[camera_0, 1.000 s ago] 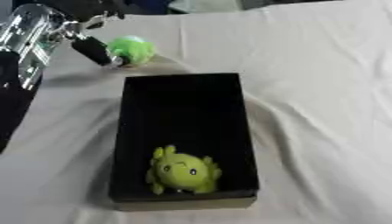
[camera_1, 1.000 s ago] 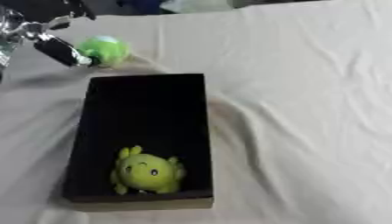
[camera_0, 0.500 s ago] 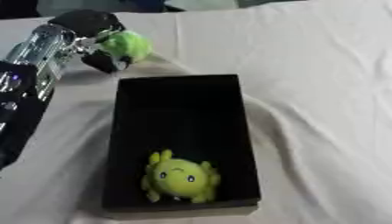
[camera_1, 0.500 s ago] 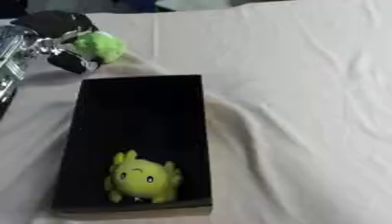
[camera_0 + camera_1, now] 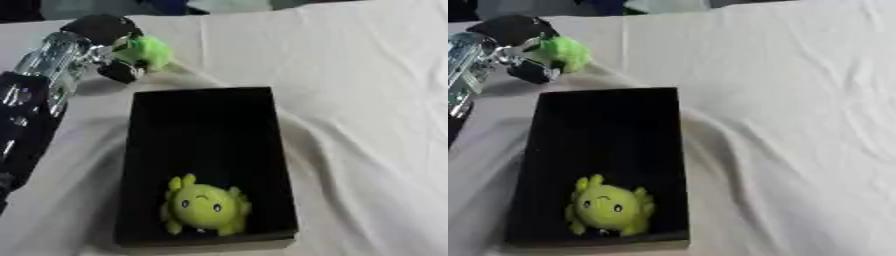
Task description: Pick up objects on the table and place them in the box.
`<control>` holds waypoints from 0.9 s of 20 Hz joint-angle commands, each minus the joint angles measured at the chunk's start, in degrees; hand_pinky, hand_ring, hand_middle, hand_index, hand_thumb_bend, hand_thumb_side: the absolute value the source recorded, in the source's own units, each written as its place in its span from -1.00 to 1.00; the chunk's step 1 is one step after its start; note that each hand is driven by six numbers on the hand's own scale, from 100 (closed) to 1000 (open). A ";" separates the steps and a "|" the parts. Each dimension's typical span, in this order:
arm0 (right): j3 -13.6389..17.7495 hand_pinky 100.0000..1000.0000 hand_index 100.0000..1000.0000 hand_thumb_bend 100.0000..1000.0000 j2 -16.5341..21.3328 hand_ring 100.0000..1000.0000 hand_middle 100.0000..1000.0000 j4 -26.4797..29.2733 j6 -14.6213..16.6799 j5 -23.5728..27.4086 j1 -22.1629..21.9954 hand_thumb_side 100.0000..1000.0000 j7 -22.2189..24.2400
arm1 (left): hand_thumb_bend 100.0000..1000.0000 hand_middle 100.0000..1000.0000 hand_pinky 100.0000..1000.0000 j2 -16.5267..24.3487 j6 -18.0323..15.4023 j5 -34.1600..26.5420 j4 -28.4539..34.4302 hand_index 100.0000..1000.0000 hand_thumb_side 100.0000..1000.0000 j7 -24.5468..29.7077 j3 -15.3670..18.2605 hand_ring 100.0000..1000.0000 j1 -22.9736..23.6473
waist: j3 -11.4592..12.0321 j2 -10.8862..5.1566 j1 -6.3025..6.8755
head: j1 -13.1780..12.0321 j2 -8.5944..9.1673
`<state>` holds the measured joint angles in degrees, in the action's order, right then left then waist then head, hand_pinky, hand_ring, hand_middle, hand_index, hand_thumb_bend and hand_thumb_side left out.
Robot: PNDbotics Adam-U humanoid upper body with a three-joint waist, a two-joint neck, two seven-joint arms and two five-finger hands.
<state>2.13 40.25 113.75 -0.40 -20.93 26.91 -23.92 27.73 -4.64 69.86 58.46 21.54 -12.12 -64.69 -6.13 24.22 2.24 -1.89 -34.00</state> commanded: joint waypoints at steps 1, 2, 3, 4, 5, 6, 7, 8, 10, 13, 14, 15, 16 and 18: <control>0.90 0.61 0.59 -1.00 1.19 0.50 0.28 0.84 0.10 0.54 -0.10 1.00 -0.21 | -1.00 0.24 0.19 1.38 0.60 0.08 1.99 0.31 -0.27 -2.29 0.47 0.28 -1.30 | 0.27 -1.65 -0.24 | 0.18 -0.35; 0.95 0.61 0.59 -1.00 1.22 0.50 0.28 0.84 0.09 0.60 -0.32 1.00 -0.25 | -1.00 0.22 0.17 1.66 0.78 -0.41 2.84 0.30 -0.27 -2.71 0.49 0.27 -1.42 | 0.43 -1.88 -0.19 | 0.35 -0.61; 1.01 0.61 0.59 -1.00 1.27 0.50 0.28 0.84 0.10 0.65 -0.49 1.00 -0.28 | -1.00 0.21 0.16 1.96 1.00 -0.84 3.72 0.29 -0.27 -2.89 0.43 0.26 -1.49 | 0.55 -2.07 -0.14 | 0.49 -0.81; 1.05 0.61 0.59 -1.00 1.33 0.50 0.28 0.84 0.11 0.70 -0.65 1.00 -0.30 | -1.00 0.18 0.13 2.32 1.17 -1.21 4.73 0.26 -0.26 -2.95 0.33 0.24 -1.58 | 0.70 -2.31 -0.10 | 0.66 -1.02; 1.11 0.61 0.59 -1.00 1.40 0.50 0.28 0.84 0.13 0.73 -0.80 1.00 -0.32 | -1.00 0.19 0.13 2.70 1.34 -1.54 5.83 0.27 -0.26 -2.85 0.21 0.24 -1.56 | 0.83 -2.50 -0.06 | 0.80 -1.17; 1.18 0.61 0.59 -1.00 1.52 0.50 0.28 0.84 0.14 0.75 -0.96 1.00 -0.35 | -1.00 0.18 0.14 3.14 1.41 -1.80 7.07 0.27 -0.26 -2.63 0.03 0.23 -1.53 | 1.00 -2.75 -0.02 | 1.00 -1.38; 1.25 0.61 0.59 -1.00 1.67 0.50 0.28 0.84 0.15 0.76 -1.15 1.00 -0.39 | -1.00 0.18 0.14 3.62 1.39 -2.06 8.48 0.26 -0.26 -2.27 -0.19 0.23 -1.40 | 1.20 -2.99 0.01 | 1.18 -1.61; 1.32 0.61 0.59 -1.00 1.83 0.50 0.29 0.84 0.16 0.74 -1.34 1.00 -0.42 | -1.00 0.19 0.14 4.08 1.34 -2.38 9.92 0.27 -0.26 -1.81 -0.43 0.24 -1.22 | 1.42 -3.24 0.04 | 1.38 -1.83; 1.49 0.61 0.59 -1.00 2.20 0.50 0.29 0.84 0.15 0.64 -1.76 1.00 -0.51 | -1.00 0.19 0.15 5.15 1.18 -2.89 13.38 0.28 -0.20 -0.97 -1.12 0.24 -0.68 | 2.00 -3.75 0.10 | 1.85 -2.31; 1.59 0.60 0.59 -1.00 2.66 0.50 0.29 0.84 0.06 0.51 -2.33 1.00 -0.52 | -1.00 0.19 0.16 7.11 0.72 -4.22 20.46 0.29 -0.31 0.29 -2.84 0.24 0.77 | 3.02 -4.47 0.18 | 2.83 -3.01; 1.60 0.61 0.59 -1.00 2.76 0.51 0.29 0.84 0.01 0.48 -2.45 1.00 -0.50 | -1.00 0.18 0.15 7.77 0.70 -4.86 23.23 0.28 -0.32 0.66 -3.39 0.24 1.40 | 3.32 -4.65 0.20 | 3.12 -3.17; 1.61 0.61 0.59 -1.00 2.81 0.51 0.29 0.84 -0.03 0.48 -2.54 1.00 -0.47 | -1.00 0.18 0.15 8.48 0.71 -5.59 26.16 0.28 -0.32 0.93 -3.94 0.23 2.07 | 3.62 -4.82 0.20 | 3.40 -3.32; 1.59 0.61 0.59 -1.00 2.86 0.51 0.29 0.84 -0.04 0.49 -2.57 1.00 -0.44 | -1.00 0.16 0.13 9.20 0.82 -6.38 29.06 0.26 -0.31 1.20 -4.41 0.22 2.75 | 3.88 -4.97 0.19 | 3.59 -3.46; 1.53 0.60 0.59 -1.00 2.96 0.51 0.29 0.84 0.04 0.50 -2.56 1.00 -0.34 | -1.00 0.14 0.10 10.66 1.57 -7.87 34.64 0.24 -0.30 1.43 -4.97 0.20 4.14 | 4.29 -5.23 0.17 | 3.77 -3.65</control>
<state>2.87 41.18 113.75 -0.44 -20.57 24.04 -24.27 35.79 -3.39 62.85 89.14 22.69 -17.08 -59.77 -1.80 20.49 2.57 1.62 -37.24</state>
